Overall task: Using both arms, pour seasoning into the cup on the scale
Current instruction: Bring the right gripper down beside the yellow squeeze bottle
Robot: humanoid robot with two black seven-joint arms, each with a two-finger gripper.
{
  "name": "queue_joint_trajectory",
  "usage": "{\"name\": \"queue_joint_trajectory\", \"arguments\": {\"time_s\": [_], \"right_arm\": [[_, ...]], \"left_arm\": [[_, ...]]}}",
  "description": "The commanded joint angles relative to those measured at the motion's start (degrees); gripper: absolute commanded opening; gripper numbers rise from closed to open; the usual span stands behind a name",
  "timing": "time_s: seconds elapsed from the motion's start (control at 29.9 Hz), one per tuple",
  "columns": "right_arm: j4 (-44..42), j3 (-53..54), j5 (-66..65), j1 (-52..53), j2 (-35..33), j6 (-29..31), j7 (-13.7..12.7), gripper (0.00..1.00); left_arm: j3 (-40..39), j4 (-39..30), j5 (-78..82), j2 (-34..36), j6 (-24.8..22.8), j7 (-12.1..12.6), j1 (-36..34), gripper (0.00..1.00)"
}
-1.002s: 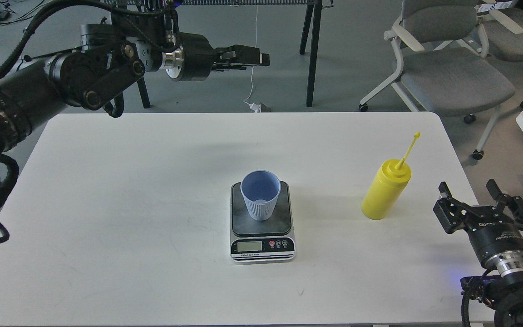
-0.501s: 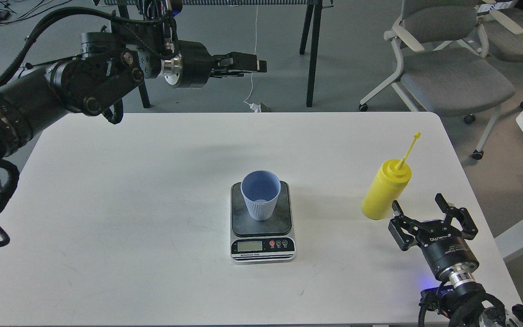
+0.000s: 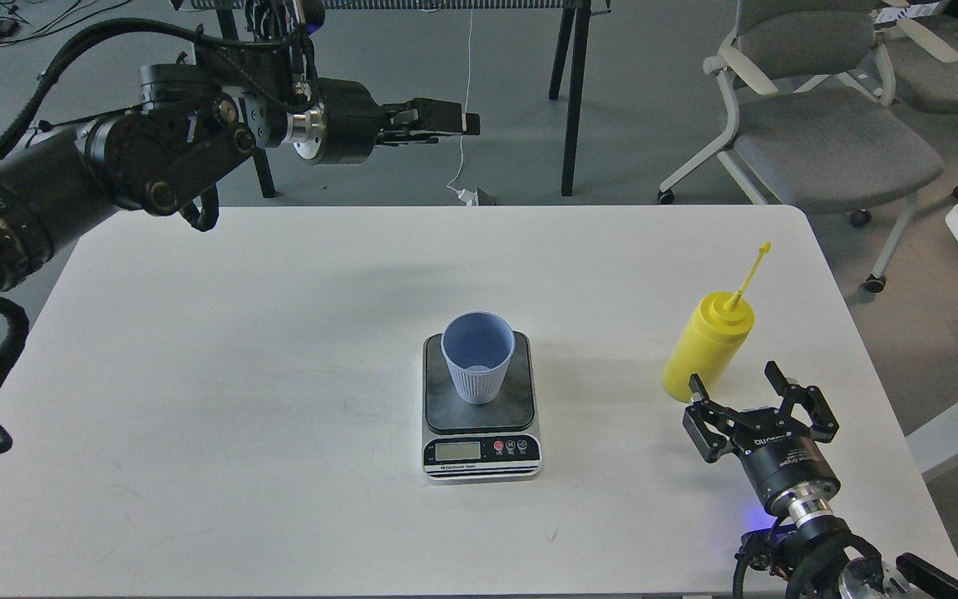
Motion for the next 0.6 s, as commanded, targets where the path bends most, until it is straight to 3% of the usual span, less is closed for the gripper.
{"name": "queue_joint_trajectory", "arguments": {"time_s": [0.0, 0.57], "right_arm": [[-0.7, 0.1, -0.3, 0.6, 0.6, 0.0, 0.0, 0.99], [-6.2, -1.7, -0.3, 5.0, 3.0, 0.0, 0.0, 0.99]], "left_arm": [[0.0, 0.0, 0.0, -0.1, 0.0, 0.0, 0.1, 0.72], [-0.1, -0.3, -0.1, 0.3, 0.0, 0.0, 0.8, 0.72]]}}
